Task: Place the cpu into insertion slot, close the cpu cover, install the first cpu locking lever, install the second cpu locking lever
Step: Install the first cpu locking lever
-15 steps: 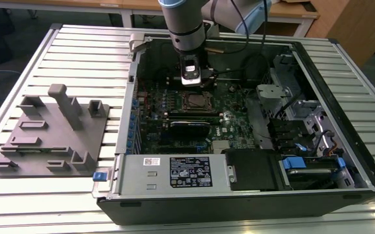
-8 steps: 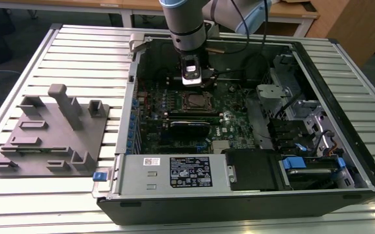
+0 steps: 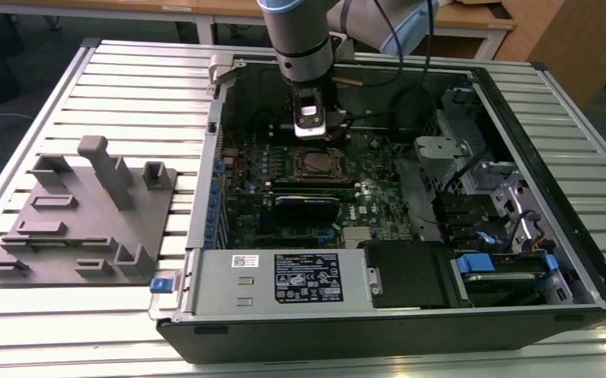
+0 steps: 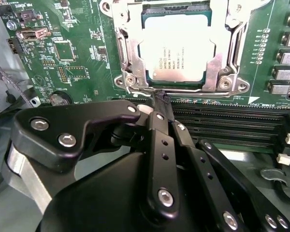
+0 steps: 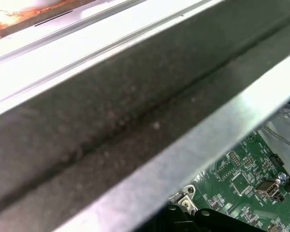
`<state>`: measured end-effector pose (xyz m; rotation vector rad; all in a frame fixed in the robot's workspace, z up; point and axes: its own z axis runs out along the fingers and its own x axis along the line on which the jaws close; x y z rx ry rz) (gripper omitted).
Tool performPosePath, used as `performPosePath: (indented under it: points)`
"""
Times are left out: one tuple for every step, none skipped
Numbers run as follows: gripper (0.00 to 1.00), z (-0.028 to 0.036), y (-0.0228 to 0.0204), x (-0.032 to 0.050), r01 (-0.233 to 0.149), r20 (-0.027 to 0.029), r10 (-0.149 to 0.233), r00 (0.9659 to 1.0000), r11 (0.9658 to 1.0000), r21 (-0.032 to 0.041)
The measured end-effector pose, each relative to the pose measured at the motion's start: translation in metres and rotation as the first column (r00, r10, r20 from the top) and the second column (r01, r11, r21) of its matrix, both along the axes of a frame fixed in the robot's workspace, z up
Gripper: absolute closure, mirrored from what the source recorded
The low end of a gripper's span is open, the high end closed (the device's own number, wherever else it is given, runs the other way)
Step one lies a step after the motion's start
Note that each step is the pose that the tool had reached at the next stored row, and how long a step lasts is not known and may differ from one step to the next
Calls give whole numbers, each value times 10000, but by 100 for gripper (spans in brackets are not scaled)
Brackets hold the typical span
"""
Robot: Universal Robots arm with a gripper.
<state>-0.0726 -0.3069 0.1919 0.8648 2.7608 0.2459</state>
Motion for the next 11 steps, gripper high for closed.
performPosePath:
  points:
    - [90, 6, 0, 2, -1, 0, 1, 10000, 10000, 0]
    - [90, 12, 0, 3, -1, 1, 1, 10000, 10000, 0]
    - [90, 14, 1, 5, 0, 2, 0, 10000, 10000, 1]
    - [90, 14, 0, 6, 0, 3, 0, 10000, 10000, 2]
    - [90, 14, -2, 8, -1, 4, 1, 10000, 10000, 2]
    - [90, 15, -5, 9, -1, 6, 1, 10000, 10000, 0]
    - [90, 14, -8, 13, 0, 9, 0, 10000, 10000, 0]
    - [90, 14, -12, 24, 0, 12, 0, 10000, 10000, 1]
    - [90, 15, -15, 32, 0, 12, 0, 10000, 10000, -1]
    - [90, 14, -17, 42, 0, 12, 0, 10000, 10000, 0]
    - [90, 14, -18, 53, 0, 13, 0, 10000, 10000, 0]
